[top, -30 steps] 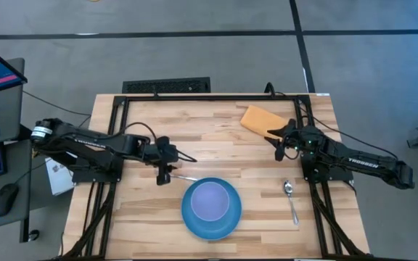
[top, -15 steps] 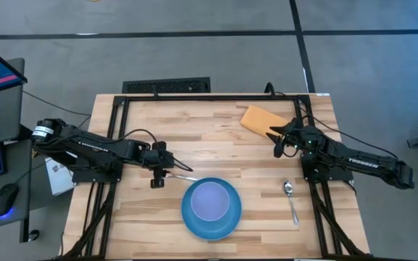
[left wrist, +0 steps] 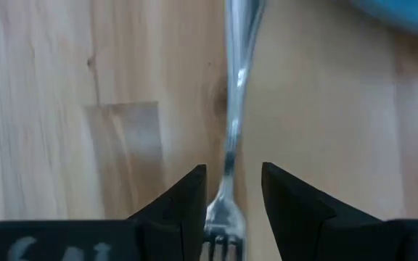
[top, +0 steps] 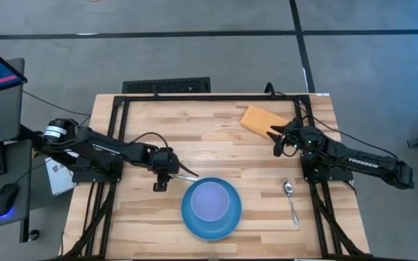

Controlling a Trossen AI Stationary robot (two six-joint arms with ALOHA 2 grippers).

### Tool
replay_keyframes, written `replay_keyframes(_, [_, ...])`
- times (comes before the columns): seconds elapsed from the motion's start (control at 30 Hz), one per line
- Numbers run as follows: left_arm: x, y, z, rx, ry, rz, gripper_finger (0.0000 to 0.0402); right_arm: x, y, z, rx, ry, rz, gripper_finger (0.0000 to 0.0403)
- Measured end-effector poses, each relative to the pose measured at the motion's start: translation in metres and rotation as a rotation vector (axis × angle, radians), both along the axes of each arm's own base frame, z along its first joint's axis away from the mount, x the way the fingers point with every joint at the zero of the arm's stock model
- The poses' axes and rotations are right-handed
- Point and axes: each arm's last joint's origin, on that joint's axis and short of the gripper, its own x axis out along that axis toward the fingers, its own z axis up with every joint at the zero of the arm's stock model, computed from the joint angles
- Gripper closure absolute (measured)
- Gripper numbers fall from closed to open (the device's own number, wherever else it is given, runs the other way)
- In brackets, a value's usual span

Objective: Set table place
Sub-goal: Move the silver fork beside the blue plate

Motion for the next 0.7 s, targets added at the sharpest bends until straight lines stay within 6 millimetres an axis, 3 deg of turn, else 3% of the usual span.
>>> replay_keyframes(0.43, [0.014,-0.001,-0.021,0.010,0.075,0.004,0.0287,0.000,0.000,-0.001,-0.001,0.007,-0.011,0.0218])
replay_keyframes(0.7, [0.019,-0.001,-0.015,0.038,0.082,-0.026,0.0383,0.000,0.000,-0.001,0.000,0.008,-0.009,0.0218])
